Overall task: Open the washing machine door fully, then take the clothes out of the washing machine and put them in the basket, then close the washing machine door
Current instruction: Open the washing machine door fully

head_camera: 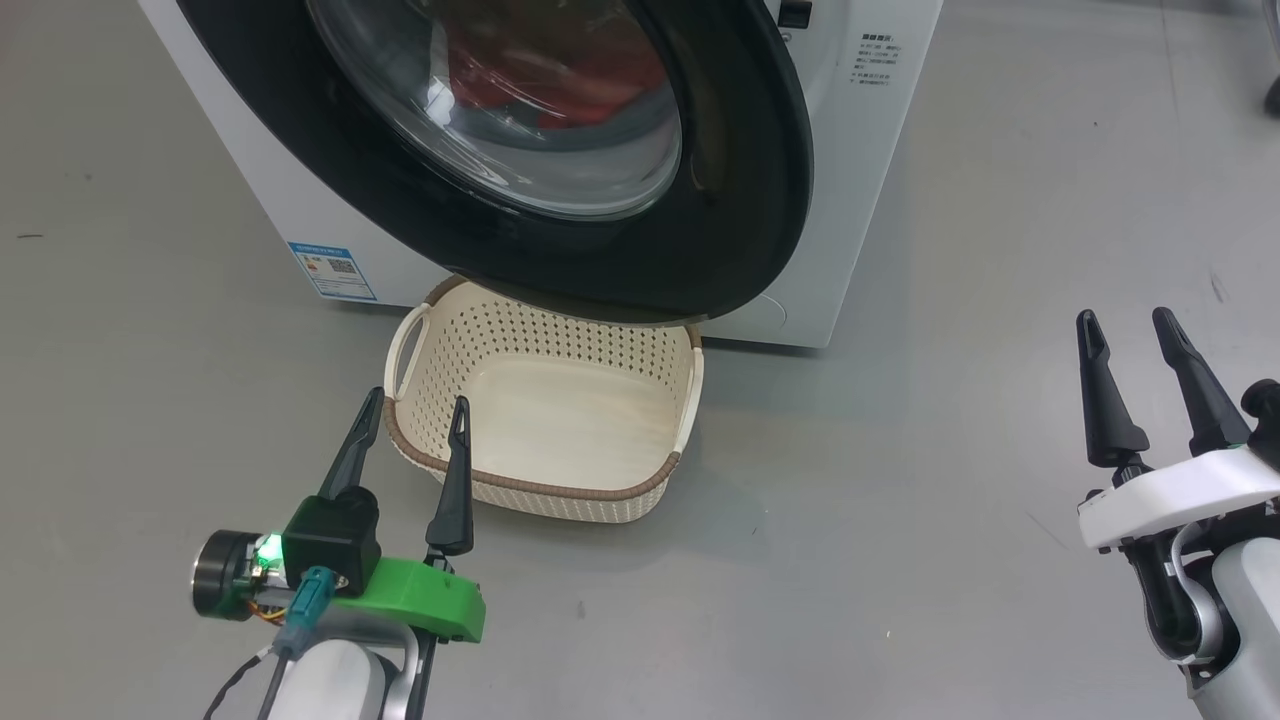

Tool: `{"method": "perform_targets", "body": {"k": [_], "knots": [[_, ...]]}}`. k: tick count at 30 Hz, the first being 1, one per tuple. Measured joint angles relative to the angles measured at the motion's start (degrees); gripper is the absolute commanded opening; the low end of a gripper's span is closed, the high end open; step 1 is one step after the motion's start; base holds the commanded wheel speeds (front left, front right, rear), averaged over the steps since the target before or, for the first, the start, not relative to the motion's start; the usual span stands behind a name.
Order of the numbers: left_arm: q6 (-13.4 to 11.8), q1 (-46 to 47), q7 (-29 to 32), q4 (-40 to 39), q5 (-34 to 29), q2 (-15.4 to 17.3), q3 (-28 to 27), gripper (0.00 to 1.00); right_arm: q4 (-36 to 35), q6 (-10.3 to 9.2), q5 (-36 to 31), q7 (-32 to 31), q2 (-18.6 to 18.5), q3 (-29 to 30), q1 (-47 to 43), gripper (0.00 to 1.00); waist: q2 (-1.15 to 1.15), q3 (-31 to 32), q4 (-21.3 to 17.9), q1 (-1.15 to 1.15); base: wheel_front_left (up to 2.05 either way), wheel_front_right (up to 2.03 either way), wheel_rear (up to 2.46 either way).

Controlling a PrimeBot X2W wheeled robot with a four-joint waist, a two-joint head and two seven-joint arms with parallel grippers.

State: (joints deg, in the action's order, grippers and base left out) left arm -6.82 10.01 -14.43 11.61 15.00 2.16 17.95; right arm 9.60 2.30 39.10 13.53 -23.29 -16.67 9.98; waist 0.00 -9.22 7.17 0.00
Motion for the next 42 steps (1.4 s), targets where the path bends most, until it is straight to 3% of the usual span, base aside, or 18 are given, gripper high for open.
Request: {"method": "perform_targets", "body": {"k": [29,36,42], "knots": [[0.0,-0.9,0.0,0.3,0.0,0.0,0.7,1.00,-0.5,0.04,-1.0,0.4,0.2,-0.4,-1.1,1.00,0.00,0.7,0.2,0.00,0.00,0.00,0.00],[0.0,-0.9,0.0,-0.2,0.0,0.0,0.9,1.00,-2.3,0.24,-1.5,0.1,-1.6,-0.3,0.4,1.00,0.00,-0.4,0.4,0.00,0.00,0.00,0.00],[0.0,-0.9,0.0,-0.9,0.0,0.0,1.4,1.00,-3.5,1.71,-2.5,-2.2,-4.1,-0.6,4.8,1.00,0.00,-2.0,0.8,0.00,0.00,0.00,0.00]]}}
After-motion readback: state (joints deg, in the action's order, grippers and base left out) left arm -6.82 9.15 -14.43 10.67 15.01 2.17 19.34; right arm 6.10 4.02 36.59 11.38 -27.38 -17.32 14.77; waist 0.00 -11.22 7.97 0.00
